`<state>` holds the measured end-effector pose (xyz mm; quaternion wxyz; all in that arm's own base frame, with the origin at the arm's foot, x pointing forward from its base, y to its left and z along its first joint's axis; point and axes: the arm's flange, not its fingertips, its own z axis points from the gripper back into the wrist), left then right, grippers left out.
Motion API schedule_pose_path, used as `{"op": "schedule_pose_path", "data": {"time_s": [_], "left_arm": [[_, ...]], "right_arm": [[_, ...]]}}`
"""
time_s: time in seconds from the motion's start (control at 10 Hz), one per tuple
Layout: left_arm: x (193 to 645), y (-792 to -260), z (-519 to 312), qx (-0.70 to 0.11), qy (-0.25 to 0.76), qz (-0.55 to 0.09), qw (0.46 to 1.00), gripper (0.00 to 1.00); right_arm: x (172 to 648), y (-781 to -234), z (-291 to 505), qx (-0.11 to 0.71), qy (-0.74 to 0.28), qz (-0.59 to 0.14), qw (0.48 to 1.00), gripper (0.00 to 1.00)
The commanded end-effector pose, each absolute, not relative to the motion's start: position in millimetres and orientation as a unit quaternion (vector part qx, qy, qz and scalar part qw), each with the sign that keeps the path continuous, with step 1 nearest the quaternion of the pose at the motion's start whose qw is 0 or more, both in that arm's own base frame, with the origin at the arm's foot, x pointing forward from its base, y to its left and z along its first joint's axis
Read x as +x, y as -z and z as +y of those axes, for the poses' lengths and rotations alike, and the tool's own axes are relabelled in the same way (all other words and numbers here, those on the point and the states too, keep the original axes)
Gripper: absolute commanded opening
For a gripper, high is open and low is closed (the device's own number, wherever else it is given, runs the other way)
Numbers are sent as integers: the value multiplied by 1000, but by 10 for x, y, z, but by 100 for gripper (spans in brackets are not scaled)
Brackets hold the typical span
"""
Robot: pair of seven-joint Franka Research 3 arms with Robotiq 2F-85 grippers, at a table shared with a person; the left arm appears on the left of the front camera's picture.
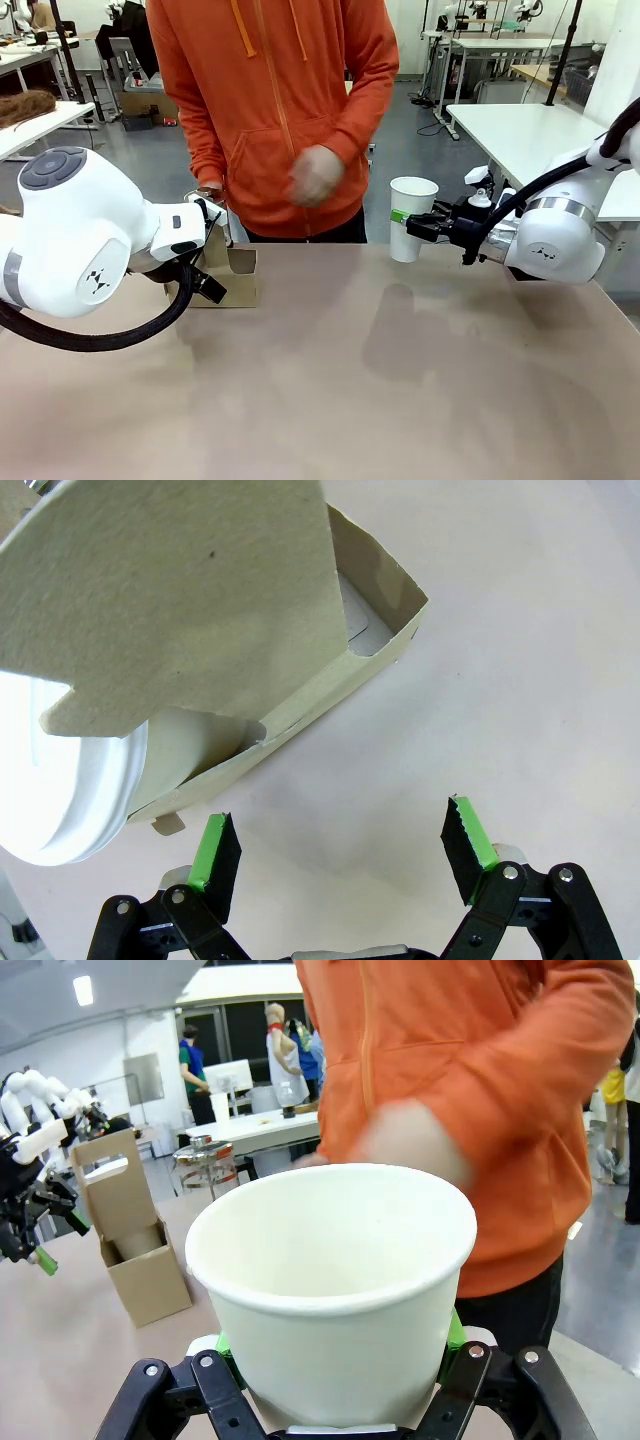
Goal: Pour a drink into a cup and package it in a carrier.
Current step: When a person places the Paper Cup Lid on the 600 ml Paper Cup , lift the 600 ml Paper Cup.
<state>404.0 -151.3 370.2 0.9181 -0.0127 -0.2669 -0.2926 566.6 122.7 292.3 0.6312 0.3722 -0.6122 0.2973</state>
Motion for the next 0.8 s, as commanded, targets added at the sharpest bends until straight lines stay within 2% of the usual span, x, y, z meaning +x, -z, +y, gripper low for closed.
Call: {"op": "schedule_pose_path", "data": {"time_s": [0.0,0.7], "left_arm": [[4037,-3705,-1513,-14,293,-267,918,100],[4037,-3705,-1513,-14,293,-267,918,100]], "right_arm": [[5673,-2949,1250,369,-296,-613,632,80],[5673,-2949,1250,369,-296,-613,632,80]]}}
